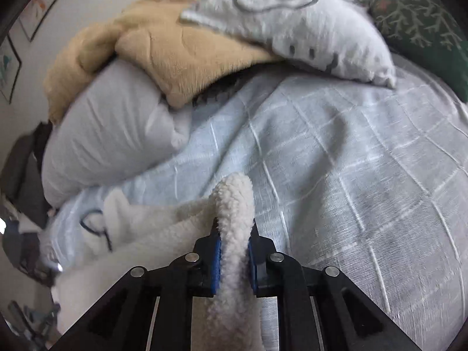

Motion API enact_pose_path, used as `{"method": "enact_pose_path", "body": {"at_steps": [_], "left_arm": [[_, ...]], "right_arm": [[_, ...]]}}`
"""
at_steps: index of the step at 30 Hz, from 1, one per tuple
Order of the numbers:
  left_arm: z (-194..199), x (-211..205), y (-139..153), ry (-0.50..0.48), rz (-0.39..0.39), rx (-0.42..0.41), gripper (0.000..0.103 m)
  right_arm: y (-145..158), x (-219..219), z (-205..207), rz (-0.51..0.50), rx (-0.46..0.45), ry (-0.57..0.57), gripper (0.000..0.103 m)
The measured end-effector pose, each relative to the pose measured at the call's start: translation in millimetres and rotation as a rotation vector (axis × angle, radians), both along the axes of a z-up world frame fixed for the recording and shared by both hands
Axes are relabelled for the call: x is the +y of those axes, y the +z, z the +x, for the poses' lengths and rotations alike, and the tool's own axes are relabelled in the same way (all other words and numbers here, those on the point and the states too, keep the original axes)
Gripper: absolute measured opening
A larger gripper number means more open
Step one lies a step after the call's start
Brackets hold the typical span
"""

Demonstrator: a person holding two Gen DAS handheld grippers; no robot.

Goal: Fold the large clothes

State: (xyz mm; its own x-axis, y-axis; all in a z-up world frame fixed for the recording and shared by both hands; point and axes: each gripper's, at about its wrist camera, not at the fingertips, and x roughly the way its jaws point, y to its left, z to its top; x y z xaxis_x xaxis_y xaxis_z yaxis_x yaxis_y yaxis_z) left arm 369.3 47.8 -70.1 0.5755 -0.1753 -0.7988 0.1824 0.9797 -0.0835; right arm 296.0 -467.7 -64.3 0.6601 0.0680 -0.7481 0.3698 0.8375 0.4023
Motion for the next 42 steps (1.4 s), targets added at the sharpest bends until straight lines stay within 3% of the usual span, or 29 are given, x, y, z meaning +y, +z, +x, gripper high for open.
{"method": "enact_pose_path", "body": {"at_steps": [2,4,6,7,12,14,19,22,24,28,30,32,35,42], "left_arm": [[6,-6,-17,-0.02,0.077,0.07,0.02],[-1,-7,-10,-0.021,0.11,0.016,0.03],[-10,-7,4,-0.01,0.12,-0.027,0.061],[-14,-6,11,-0.008,0.112,-0.052,0.063],[-31,-19,31,-0.078,0.073,-0.085,0.064],[-36,-28,29,-0.112,0.052,-0.075,0.064],[-44,-44,5,-0.18,-0.002,-0.034,0.064],[-45,-41,-29,-0.196,0.027,0.023,0.066],[-48,-39,-29,-0.199,0.026,0.007,0.066],[-49,-41,-7,-0.153,0.083,0.068,0.067],[-54,-32,6,-0.117,0.103,0.079,0.077],[-58,-11,19,-0.054,0.099,0.107,0.081],[-62,33,33,0.045,0.037,0.167,0.081],[-77,139,44,0.242,-0.042,0.173,0.082]], "right_arm": [[-2,7,2,-0.062,0.065,0.013,0.029],[8,14,-10,-0.178,0.103,-0.014,0.038],[22,20,-31,-0.246,0.119,-0.018,0.041],[28,23,-44,-0.265,0.117,-0.009,0.042],[35,54,-109,-0.414,0.188,0.068,0.046],[29,66,-130,-0.424,0.189,0.126,0.046],[11,92,-128,-0.375,0.127,0.228,0.046],[-25,92,-120,-0.372,0.209,0.224,0.045],[-40,96,-116,-0.4,0.255,0.206,0.045],[-25,125,-105,-0.537,0.349,0.187,0.047],[-9,131,-107,-0.506,0.339,0.181,0.049],[6,135,-113,-0.42,0.318,0.176,0.058],[22,146,-125,-0.376,0.321,0.163,0.064],[40,177,-148,-0.325,0.265,0.187,0.074]]}}
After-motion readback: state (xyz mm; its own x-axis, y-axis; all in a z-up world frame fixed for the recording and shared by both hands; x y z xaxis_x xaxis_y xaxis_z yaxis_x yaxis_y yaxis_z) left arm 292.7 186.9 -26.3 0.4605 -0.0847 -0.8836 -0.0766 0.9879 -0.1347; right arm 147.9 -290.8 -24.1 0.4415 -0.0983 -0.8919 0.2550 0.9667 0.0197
